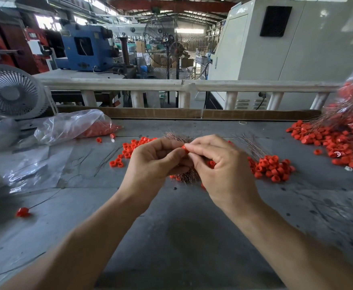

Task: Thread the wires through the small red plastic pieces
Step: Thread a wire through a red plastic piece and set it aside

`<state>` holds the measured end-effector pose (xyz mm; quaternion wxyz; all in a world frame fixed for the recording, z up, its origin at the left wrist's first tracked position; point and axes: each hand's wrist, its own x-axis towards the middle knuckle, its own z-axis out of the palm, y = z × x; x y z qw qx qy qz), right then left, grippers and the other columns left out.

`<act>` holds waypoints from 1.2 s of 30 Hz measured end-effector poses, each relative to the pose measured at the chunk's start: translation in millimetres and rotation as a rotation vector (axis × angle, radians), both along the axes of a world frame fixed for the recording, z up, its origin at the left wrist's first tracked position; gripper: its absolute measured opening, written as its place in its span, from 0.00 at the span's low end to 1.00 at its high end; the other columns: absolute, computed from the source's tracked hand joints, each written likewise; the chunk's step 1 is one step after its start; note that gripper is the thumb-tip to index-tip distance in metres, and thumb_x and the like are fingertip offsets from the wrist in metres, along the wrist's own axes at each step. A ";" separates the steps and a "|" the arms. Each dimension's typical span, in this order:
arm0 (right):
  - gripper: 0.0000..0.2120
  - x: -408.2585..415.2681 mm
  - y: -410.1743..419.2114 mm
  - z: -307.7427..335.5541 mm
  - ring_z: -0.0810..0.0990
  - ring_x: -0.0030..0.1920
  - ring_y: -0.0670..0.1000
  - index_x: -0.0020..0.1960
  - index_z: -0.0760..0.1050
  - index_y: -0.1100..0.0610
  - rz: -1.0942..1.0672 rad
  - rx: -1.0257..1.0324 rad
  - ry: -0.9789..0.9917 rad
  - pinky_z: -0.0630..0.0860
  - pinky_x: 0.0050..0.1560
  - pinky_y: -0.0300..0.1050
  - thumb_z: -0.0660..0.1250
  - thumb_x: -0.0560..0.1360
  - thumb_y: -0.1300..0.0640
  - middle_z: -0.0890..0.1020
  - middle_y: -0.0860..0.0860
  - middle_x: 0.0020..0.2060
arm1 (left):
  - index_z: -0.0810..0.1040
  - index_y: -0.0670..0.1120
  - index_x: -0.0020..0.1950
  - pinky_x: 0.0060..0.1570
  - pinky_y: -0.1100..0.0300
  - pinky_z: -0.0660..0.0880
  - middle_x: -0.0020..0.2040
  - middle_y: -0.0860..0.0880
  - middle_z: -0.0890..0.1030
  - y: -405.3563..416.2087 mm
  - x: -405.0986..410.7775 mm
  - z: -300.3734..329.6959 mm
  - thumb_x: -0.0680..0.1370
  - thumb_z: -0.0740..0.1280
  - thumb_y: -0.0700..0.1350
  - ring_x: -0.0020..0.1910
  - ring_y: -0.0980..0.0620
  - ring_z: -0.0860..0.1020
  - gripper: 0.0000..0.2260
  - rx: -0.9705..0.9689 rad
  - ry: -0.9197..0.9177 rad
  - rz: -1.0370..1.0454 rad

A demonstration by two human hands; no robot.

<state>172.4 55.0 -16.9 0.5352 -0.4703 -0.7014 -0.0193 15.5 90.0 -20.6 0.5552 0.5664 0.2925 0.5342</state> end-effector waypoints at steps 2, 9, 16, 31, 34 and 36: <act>0.10 -1.8 0.1 -0.6 0.82 0.50 0.45 0.56 0.86 0.60 -0.011 0.008 -0.042 0.76 0.54 0.31 0.75 0.75 0.66 0.83 0.50 0.50 | 0.85 0.41 0.51 0.50 0.53 0.84 0.45 0.39 0.86 0.0 -0.6 -0.3 0.72 0.73 0.45 0.46 0.43 0.86 0.10 -0.037 -0.003 0.000; 0.08 -5.8 -1.6 -0.4 0.81 0.52 0.53 0.53 0.83 0.60 -0.148 0.008 -0.203 0.74 0.54 0.39 0.75 0.74 0.64 0.82 0.51 0.49 | 0.85 0.40 0.50 0.58 0.43 0.80 0.49 0.36 0.85 -1.4 2.6 -1.9 0.70 0.74 0.45 0.50 0.40 0.84 0.12 -0.129 0.003 -0.011; 0.04 -5.6 -1.4 -0.9 0.80 0.48 0.52 0.49 0.81 0.58 -0.184 0.028 -0.215 0.74 0.48 0.40 0.75 0.75 0.60 0.81 0.50 0.46 | 0.87 0.44 0.45 0.51 0.52 0.84 0.45 0.39 0.86 -0.2 1.3 -2.1 0.71 0.72 0.44 0.46 0.45 0.85 0.07 -0.184 -0.053 -0.055; 0.04 -1.3 2.4 -1.7 0.79 0.45 0.55 0.45 0.80 0.61 -0.140 0.135 -0.174 0.75 0.47 0.47 0.72 0.75 0.68 0.80 0.52 0.42 | 0.85 0.40 0.49 0.42 0.57 0.83 0.46 0.39 0.85 -0.9 1.4 -2.3 0.71 0.71 0.43 0.45 0.46 0.85 0.10 -0.200 -0.061 -0.079; 0.03 -0.9 2.6 -1.1 0.79 0.46 0.55 0.45 0.80 0.61 -0.124 0.144 -0.164 0.75 0.49 0.47 0.72 0.75 0.67 0.80 0.52 0.42 | 0.82 0.34 0.55 0.50 0.48 0.82 0.49 0.36 0.83 -1.8 2.0 -0.9 0.74 0.71 0.45 0.47 0.43 0.83 0.16 -0.201 -0.043 -0.088; 0.01 0.1 3.1 -0.1 0.79 0.47 0.55 0.47 0.81 0.60 -0.102 0.155 -0.186 0.76 0.50 0.48 0.72 0.76 0.65 0.80 0.51 0.44 | 0.78 0.31 0.58 0.53 0.44 0.79 0.49 0.35 0.82 -3.2 2.6 1.4 0.76 0.69 0.45 0.47 0.41 0.82 0.19 -0.221 -0.039 -0.097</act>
